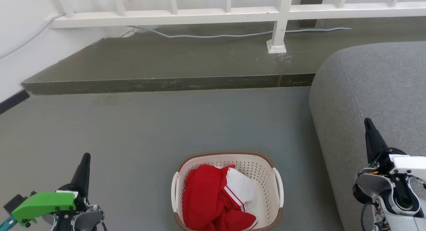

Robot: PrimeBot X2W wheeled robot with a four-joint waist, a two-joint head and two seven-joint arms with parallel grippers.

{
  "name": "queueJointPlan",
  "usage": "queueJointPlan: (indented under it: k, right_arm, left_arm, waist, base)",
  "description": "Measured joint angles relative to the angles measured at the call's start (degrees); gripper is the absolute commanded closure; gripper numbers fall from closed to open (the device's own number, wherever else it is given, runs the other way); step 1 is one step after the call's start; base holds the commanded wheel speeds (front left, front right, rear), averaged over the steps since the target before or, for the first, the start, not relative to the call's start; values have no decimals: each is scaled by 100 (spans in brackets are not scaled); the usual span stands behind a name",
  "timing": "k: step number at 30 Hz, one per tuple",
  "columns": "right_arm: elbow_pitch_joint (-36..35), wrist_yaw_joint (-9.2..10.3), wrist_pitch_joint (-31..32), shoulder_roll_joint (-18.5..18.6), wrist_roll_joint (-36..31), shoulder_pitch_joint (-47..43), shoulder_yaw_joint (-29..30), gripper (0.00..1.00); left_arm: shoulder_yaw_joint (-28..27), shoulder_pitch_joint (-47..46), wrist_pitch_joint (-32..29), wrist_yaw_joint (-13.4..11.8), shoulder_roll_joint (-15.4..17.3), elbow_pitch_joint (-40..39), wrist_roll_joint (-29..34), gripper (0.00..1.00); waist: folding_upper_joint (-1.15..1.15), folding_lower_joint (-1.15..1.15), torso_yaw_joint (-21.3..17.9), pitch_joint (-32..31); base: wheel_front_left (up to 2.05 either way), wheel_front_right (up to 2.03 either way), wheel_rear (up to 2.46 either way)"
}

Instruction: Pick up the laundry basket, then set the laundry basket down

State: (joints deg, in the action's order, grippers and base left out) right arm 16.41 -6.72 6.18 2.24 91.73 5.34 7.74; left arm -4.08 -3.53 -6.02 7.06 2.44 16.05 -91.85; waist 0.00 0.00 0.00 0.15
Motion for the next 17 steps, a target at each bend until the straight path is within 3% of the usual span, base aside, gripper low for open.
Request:
queueJointPlan:
  k: [17]
  right_arm:
    - [-5,0,0,0,1,-2,0,100]
  left_arm:
    - [-4,-1,0,0,-1,0,0,100]
  waist:
    - [0,0,0,1]
  base:
    - [0,0,0]
